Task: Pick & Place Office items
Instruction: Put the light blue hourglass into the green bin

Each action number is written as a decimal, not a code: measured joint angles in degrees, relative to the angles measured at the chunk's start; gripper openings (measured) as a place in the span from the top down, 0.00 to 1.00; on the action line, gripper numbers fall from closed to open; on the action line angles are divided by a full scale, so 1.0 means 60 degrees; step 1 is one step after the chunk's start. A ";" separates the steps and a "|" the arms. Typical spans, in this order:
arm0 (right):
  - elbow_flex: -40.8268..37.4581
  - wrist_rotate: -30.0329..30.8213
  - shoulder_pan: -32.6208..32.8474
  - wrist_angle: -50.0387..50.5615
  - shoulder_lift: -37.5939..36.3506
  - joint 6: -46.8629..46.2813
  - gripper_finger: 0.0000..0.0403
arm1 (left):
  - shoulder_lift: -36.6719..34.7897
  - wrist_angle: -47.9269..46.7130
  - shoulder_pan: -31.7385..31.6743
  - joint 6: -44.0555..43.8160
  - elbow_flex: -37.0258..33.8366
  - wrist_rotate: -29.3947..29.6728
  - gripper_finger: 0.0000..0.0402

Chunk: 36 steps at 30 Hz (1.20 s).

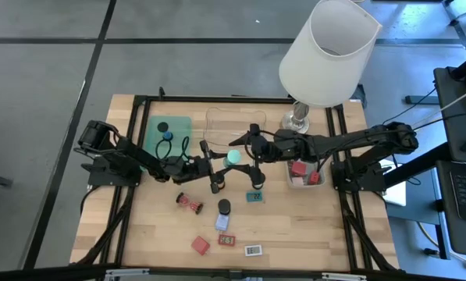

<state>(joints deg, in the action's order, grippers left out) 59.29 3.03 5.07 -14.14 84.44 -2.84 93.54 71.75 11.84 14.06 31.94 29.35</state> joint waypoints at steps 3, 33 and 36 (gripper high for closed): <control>0.0000 -0.0004 -0.0002 0.0007 0.0000 -0.0168 0.12 | 0.0000 0.0002 0.0000 0.0007 0.0000 -0.0001 0.57; 0.0000 -0.0148 -0.0002 0.0012 0.0004 -0.0793 0.51 | -0.0011 0.0508 0.0011 0.0029 -0.0007 -0.0016 0.50; 0.0000 0.0009 -0.0070 0.0079 -0.0031 -0.0963 0.51 | -0.0119 0.0530 0.0079 0.0029 -0.0007 -0.0003 0.48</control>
<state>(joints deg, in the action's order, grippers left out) 59.29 3.08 4.65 -13.66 84.26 -8.62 92.82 74.93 12.31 14.24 31.90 29.33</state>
